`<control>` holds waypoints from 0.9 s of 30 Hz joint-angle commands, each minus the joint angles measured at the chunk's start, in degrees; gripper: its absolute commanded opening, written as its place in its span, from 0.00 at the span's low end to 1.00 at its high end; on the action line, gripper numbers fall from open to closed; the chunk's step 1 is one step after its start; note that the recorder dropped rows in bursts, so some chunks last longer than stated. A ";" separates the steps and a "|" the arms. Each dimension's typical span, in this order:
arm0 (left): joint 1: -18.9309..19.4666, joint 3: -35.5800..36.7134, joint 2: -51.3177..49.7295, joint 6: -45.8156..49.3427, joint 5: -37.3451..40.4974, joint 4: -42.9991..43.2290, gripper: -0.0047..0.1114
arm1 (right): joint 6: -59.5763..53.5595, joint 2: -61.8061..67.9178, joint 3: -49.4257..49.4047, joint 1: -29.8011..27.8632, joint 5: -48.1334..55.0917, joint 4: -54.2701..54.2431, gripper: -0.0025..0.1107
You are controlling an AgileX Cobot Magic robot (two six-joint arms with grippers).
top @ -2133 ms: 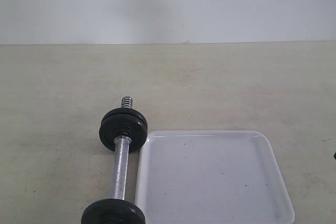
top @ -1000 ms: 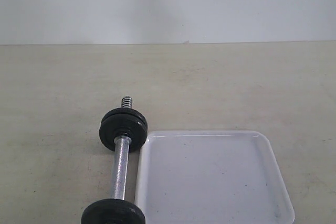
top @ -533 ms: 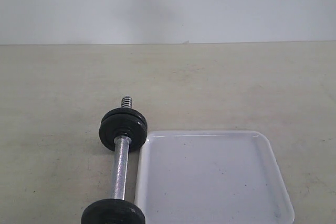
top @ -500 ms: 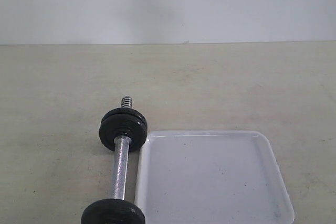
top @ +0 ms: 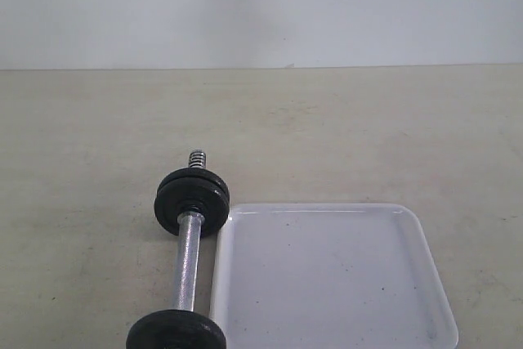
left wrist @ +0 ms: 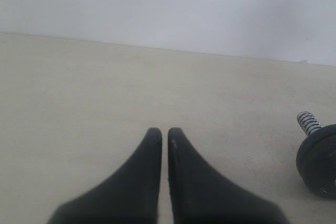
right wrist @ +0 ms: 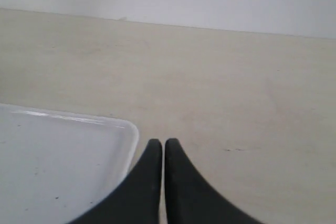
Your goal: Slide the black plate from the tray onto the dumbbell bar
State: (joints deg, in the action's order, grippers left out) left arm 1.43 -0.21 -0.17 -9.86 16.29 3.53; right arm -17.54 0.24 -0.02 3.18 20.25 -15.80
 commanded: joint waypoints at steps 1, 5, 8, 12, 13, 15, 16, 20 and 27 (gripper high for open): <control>0.18 0.21 0.17 -0.30 0.03 0.36 0.08 | -0.60 -0.24 0.02 -6.46 0.18 -0.72 0.02; 0.18 0.21 0.17 -0.17 0.03 0.36 0.08 | -0.73 -0.24 0.02 -7.64 1.92 -1.69 0.02; 0.18 0.21 0.17 -0.17 0.03 0.36 0.08 | -0.99 -0.24 0.02 -5.94 1.93 -1.96 0.02; 0.18 0.21 0.17 -0.17 0.03 0.36 0.08 | -1.45 -0.24 0.02 -3.02 1.93 -1.96 0.02; 0.18 0.21 0.17 -0.17 0.03 0.36 0.08 | -1.45 -0.24 0.02 -2.40 1.93 -1.96 0.02; 0.18 0.21 0.17 -0.17 0.03 0.36 0.08 | -1.45 -0.24 0.02 -1.33 1.93 -2.12 0.02; 0.18 0.21 0.17 -0.17 0.03 0.36 0.08 | -1.45 -0.24 0.02 -1.33 1.93 -2.12 0.02; 0.18 0.21 0.17 -0.17 0.03 0.36 0.08 | -1.45 -0.24 0.02 -1.33 1.93 -2.12 0.02; 0.18 0.21 0.17 -0.17 0.03 0.36 0.08 | 1.36 -0.24 0.02 -1.39 1.93 -2.36 0.02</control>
State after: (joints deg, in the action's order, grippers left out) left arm 1.43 -0.21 -0.17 -9.91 16.29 3.65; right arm -16.65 0.24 -0.02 1.76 22.13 -18.08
